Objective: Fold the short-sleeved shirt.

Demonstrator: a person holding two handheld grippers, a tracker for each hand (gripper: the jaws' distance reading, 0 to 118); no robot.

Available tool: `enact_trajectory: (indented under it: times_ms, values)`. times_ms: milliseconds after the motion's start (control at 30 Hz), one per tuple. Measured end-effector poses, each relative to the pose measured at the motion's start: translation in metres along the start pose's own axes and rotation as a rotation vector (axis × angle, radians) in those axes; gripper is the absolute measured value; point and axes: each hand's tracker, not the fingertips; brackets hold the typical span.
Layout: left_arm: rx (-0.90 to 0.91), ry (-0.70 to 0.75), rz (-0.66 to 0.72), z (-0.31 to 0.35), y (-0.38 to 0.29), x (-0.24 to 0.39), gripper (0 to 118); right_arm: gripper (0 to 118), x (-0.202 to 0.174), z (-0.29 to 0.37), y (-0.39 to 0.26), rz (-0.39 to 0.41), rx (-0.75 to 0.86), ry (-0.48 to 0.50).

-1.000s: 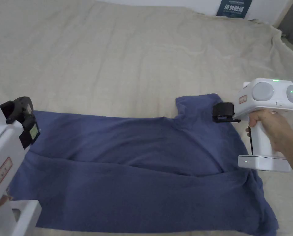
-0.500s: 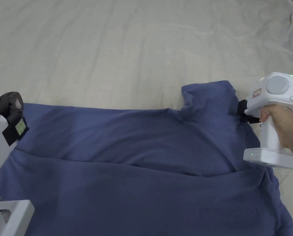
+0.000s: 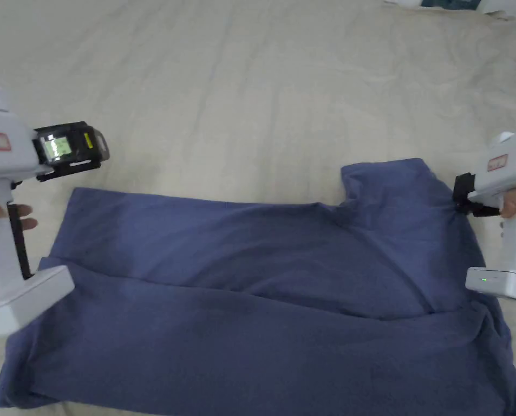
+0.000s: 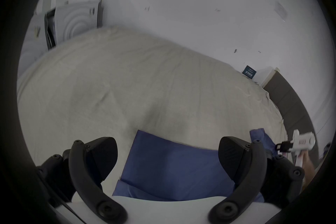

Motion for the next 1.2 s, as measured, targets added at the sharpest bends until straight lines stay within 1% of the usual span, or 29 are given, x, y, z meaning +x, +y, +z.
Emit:
enact_trajectory:
  times_ms: [33, 67, 200, 233, 300, 367, 400, 433, 500, 567, 600, 633, 700, 733, 767, 800, 867, 1000, 1200]
  values:
    - [-0.039, -0.002, 0.002, -0.009, 0.009, -0.003, 114, 0, -0.003, 0.004, 0.001, 0.01, 0.007, -0.002]
    - [-0.079, 0.009, -0.036, -0.02, 0.015, -0.004, 114, 0, -0.005, 0.006, 0.001, 0.028, 0.016, -0.01]
    - [-0.214, 0.119, -0.252, -0.059, 0.02, -0.001, 113, 0, -0.011, 0.01, 0.0, 0.046, 0.017, -0.015]
    - [-0.237, 0.139, -0.269, -0.063, 0.017, 0.002, 112, 0, -0.011, 0.009, 0.0, 0.047, 0.017, -0.018]
    - [-0.286, 0.17, -0.252, -0.083, 0.015, -0.003, 106, 0, -0.011, 0.008, -0.001, 0.049, 0.01, -0.027]
    - [-0.294, 0.223, -0.228, -0.096, 0.012, -0.006, 104, 0, -0.011, 0.007, -0.001, 0.054, 0.007, -0.031]
    - [-0.29, 0.219, -0.228, -0.102, 0.01, -0.008, 99, 0, -0.011, 0.006, -0.002, 0.053, 0.006, -0.032]
    - [-0.3, 0.226, -0.229, -0.108, 0.009, -0.009, 91, 0, -0.011, 0.005, -0.002, 0.052, 0.004, -0.032]
    - [-0.319, 0.236, -0.233, -0.117, 0.007, -0.01, 83, 0, -0.012, 0.002, -0.002, 0.059, 0.001, -0.035]
    - [-0.328, 0.234, -0.244, -0.123, 0.005, -0.009, 70, 0, -0.013, 0.0, -0.002, 0.067, -0.003, -0.041]
    - [-0.328, 0.234, -0.251, -0.125, 0.005, -0.009, 58, 0, -0.014, -0.001, -0.002, 0.068, -0.005, -0.043]
    - [-0.326, 0.233, -0.256, -0.128, 0.005, -0.009, 41, 0, -0.014, -0.002, -0.002, 0.068, -0.007, -0.043]
    - [-0.334, 0.224, -0.266, -0.129, 0.003, -0.007, 30, 0, -0.014, -0.003, -0.002, 0.069, -0.009, -0.043]
    - [-0.341, 0.218, -0.292, -0.129, 0.003, -0.006, 22, 0, -0.014, -0.003, -0.001, 0.068, -0.009, -0.043]
    - [-0.337, 0.212, -0.328, -0.127, 0.005, -0.005, 10, 0, -0.014, -0.003, -0.001, 0.07, -0.011, -0.043]
    - [-0.323, 0.208, -0.329, -0.125, 0.005, -0.005, 0, 0, -0.014, -0.003, -0.002, 0.072, -0.011, -0.043]
    - [-0.308, 0.182, -0.316, -0.115, 0.007, -0.005, 0, 0, -0.015, -0.001, -0.002, 0.075, -0.008, -0.046]
    - [-0.215, 0.135, -0.371, -0.08, 0.008, -0.005, 0, 0, -0.011, 0.017, -0.004, 0.062, 0.032, -0.038]
    - [-0.093, 0.083, -0.372, -0.016, 0.008, -0.014, 0, 0, 0.002, 0.068, -0.018, 0.037, 0.11, -0.003]
